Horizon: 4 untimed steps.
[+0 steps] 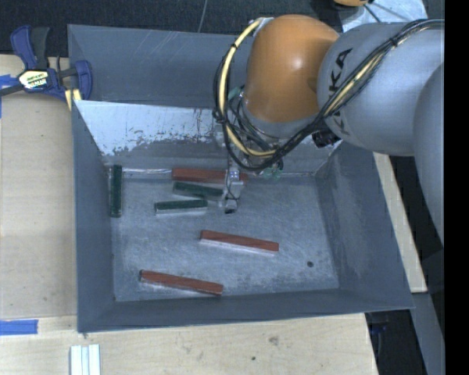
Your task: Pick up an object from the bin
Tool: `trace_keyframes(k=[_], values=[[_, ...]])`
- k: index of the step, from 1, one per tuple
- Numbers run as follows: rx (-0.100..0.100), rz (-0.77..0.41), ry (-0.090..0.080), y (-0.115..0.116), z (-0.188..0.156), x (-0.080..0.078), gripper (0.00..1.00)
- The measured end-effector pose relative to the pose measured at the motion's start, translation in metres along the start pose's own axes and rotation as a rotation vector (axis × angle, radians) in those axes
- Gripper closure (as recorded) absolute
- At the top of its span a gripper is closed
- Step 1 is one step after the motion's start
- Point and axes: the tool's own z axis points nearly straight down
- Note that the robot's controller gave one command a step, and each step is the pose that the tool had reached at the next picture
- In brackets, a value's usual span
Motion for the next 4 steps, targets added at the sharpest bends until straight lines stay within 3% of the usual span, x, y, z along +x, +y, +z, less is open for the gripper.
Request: trace_keyframes(k=[1,2,3,4], values=[[0.0,0.0,0.0,0.0,0.0,0.0,0.0],[-0.001,-0.04,-0.003,-0.016,0.107,0.0,1.0],[-0.001,-0.039,-0.003,-0.016,0.107,0.0,1.0],[0.0,-0.031,0.006,-0.017,0.055,0.001,1.0]])
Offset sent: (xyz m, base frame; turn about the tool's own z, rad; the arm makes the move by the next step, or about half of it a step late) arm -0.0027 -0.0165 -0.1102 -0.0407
